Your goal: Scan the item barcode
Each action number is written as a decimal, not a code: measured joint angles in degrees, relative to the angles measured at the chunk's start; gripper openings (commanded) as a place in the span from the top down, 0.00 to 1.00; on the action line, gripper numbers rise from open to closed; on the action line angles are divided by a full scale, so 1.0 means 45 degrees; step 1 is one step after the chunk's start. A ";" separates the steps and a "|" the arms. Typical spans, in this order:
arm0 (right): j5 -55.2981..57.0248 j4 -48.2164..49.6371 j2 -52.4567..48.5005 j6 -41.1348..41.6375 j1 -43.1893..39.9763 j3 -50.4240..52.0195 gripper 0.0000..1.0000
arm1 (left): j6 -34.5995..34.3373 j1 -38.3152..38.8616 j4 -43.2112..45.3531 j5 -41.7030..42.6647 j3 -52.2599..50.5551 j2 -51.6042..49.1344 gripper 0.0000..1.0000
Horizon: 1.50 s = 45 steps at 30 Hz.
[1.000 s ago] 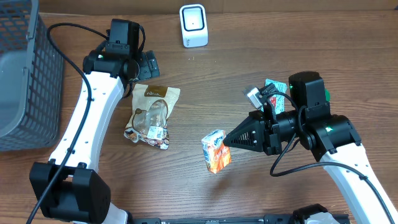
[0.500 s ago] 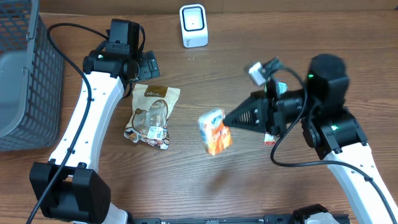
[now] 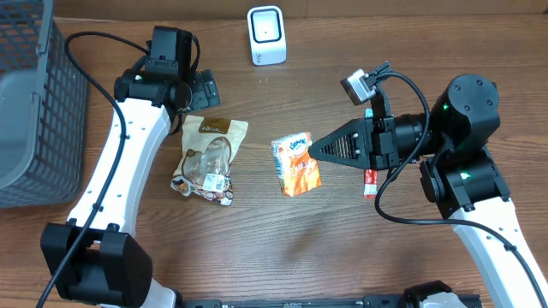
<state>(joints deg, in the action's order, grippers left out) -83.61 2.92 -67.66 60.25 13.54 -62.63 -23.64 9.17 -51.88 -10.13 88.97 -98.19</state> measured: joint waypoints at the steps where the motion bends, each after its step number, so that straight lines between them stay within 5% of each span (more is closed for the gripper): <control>1: 0.0005 0.0010 0.0000 0.0034 0.0000 0.0000 0.96 | 0.0000 0.0000 -0.0005 0.0000 0.0000 0.0000 0.00; 35: 0.1817 0.0899 0.0000 0.1088 0.0000 0.0000 0.96 | 0.0000 0.0000 -0.0005 0.0000 0.0000 0.0000 0.00; 45: 0.2166 0.3458 -0.0092 0.3075 0.0000 -0.0015 0.96 | 0.0000 0.0000 -0.0005 0.0000 0.0000 0.0000 0.00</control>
<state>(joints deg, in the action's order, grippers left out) -73.87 18.48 -68.07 74.08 13.54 -62.70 -23.64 9.17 -51.90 -10.13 88.97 -98.19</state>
